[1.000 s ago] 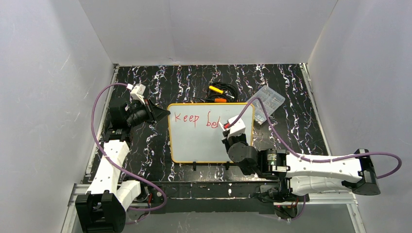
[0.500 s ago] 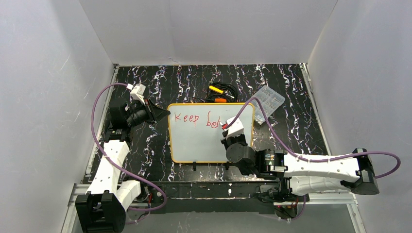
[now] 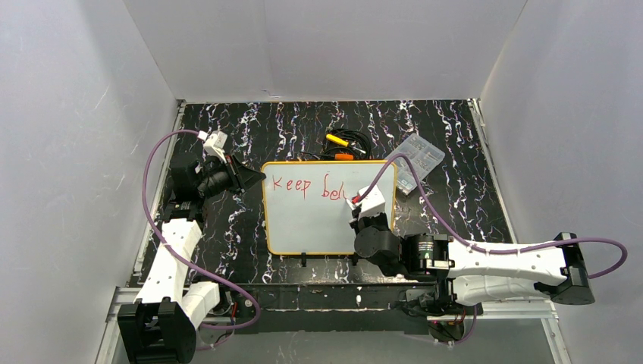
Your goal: Write a sentence on the whiteboard
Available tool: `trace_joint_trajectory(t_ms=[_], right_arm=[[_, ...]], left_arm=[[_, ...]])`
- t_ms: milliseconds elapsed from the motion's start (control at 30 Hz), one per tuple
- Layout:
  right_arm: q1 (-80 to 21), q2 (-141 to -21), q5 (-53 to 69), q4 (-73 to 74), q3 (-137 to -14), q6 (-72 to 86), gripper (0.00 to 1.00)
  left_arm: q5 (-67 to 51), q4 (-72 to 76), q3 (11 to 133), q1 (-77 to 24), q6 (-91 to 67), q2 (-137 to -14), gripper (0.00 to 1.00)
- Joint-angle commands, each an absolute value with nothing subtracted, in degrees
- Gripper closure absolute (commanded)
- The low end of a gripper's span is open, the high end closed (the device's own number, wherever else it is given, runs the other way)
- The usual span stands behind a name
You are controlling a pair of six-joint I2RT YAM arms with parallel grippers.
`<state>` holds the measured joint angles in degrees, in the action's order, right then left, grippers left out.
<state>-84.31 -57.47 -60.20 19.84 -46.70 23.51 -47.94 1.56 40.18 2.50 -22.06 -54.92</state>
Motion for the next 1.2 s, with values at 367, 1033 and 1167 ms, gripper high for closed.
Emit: trace_joint_trajectory(t_ms=[367, 1033, 1167], right_arm=[[-84.4, -57.9, -67.1, 17.3, -47.9, 22.5, 0.99], [-84.4, -55.1, -64.8, 10.8, -47.5, 16.5, 0.99], [-84.3, -54.3, -65.6, 12.1, -48.1, 16.7, 0.99]], left_arm=[[-50.0, 1.3, 40.9, 2.0, -22.2, -54.0, 0.99], [-50.0, 1.3, 41.0, 2.0, -22.2, -53.9, 0.99], [-50.0, 1.3, 40.8, 2.0, -22.2, -53.8, 0.99]])
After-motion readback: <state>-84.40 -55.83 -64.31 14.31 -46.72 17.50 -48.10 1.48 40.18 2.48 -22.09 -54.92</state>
